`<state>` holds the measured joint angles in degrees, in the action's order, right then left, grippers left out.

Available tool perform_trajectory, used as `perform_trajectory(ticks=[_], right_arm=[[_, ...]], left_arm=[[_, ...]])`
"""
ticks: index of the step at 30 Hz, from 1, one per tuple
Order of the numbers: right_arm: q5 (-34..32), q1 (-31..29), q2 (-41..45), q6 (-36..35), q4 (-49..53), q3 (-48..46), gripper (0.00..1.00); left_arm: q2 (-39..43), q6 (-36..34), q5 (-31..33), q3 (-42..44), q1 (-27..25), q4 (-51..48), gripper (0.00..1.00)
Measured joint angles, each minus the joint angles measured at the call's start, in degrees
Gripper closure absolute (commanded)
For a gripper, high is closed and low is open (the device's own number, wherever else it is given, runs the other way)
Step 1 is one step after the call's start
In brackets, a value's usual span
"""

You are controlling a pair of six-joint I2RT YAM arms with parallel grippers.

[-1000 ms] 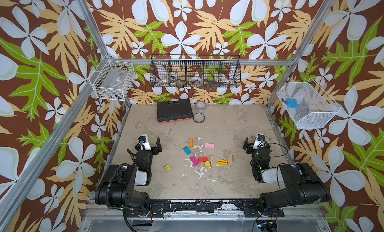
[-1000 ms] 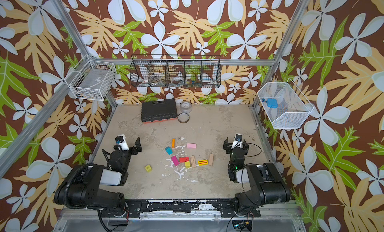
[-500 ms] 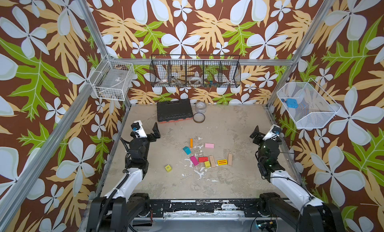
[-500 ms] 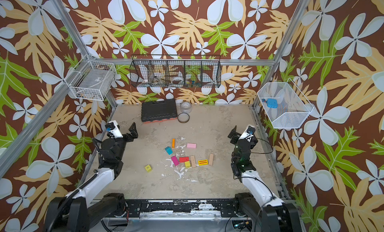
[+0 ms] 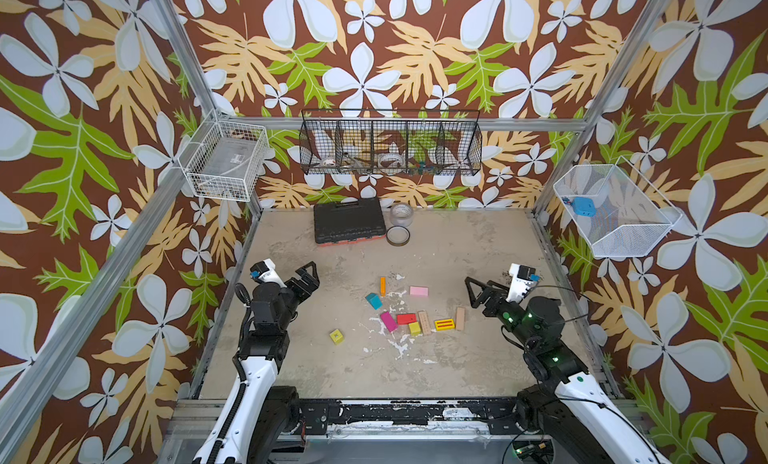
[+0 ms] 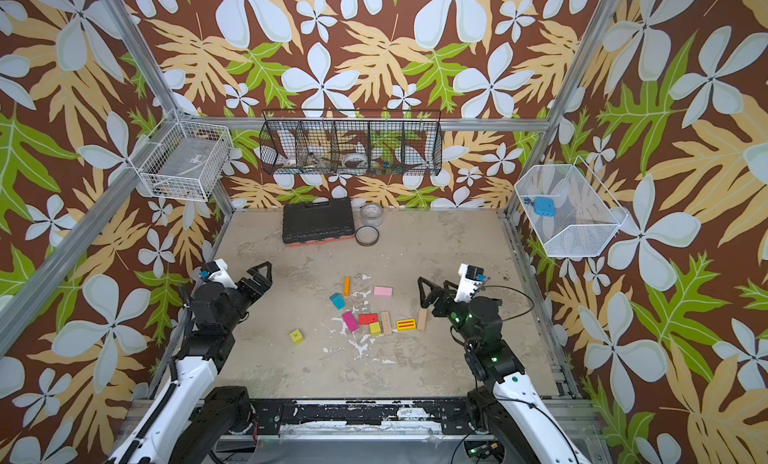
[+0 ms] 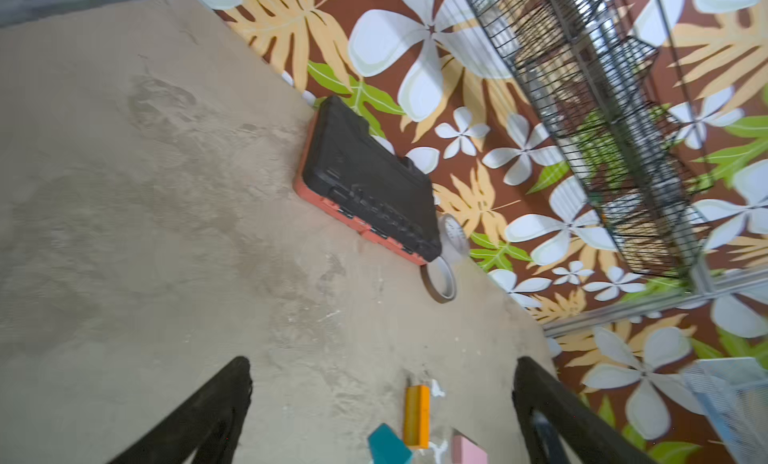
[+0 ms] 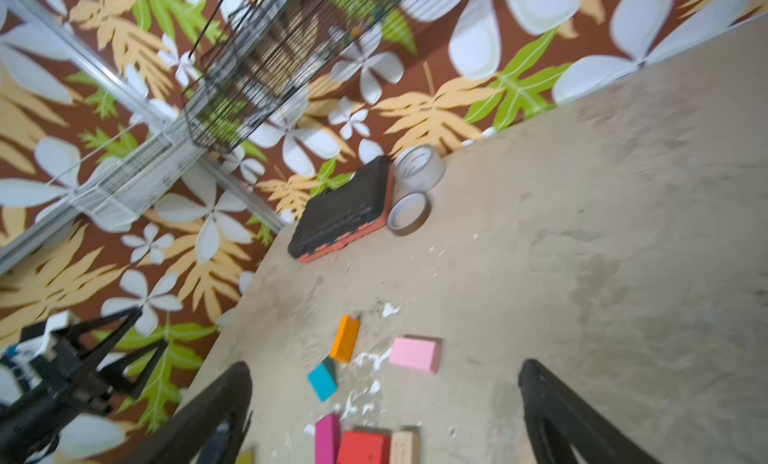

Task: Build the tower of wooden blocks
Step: 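Lower the right gripper onto the plain wood plank while the left arm moves forward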

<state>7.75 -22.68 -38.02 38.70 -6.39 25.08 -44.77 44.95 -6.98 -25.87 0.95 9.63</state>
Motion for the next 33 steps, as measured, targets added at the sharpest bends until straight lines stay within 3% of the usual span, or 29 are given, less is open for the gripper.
perform_trajectory(ticks=[2,5,11,15,18,23,28,33], right_arm=[[-2.0,-5.5,-2.8,0.0,3.4,3.4,0.05],[-6.3,-12.5,-9.2,0.0,8.8,7.7,0.08],[-16.4,-19.0,-21.8,-0.3,19.1,14.3,0.14],[-23.6,-19.3,-25.2,-0.2,23.2,14.2,0.15],[-26.5,-19.4,-27.2,-0.1,23.9,13.7,0.15],[-28.0,-17.9,-29.2,0.4,22.1,9.1,0.2],[-26.4,-13.0,-29.5,1.1,19.3,5.0,0.27],[-25.3,-11.8,-31.1,0.5,17.1,4.7,0.35]], left_arm=[[-1.3,2.2,-1.1,-1.6,0.0,0.1,0.1],[-4.7,4.2,-4.8,-2.6,-0.8,1.8,0.11],[-6.4,3.3,-4.8,5.8,-9.9,6.2,0.07],[-10.5,0.5,-2.1,3.8,-18.1,9.2,0.07],[-14.3,-1.7,-1.7,0.9,-21.4,11.3,0.09],[-17.7,-2.7,-1.0,-1.5,-22.1,11.3,0.09],[-17.1,-3.3,-0.7,-1.7,-22.2,11.1,0.09],[-16.3,-3.6,-0.2,-1.7,-22.4,11.1,0.09]])
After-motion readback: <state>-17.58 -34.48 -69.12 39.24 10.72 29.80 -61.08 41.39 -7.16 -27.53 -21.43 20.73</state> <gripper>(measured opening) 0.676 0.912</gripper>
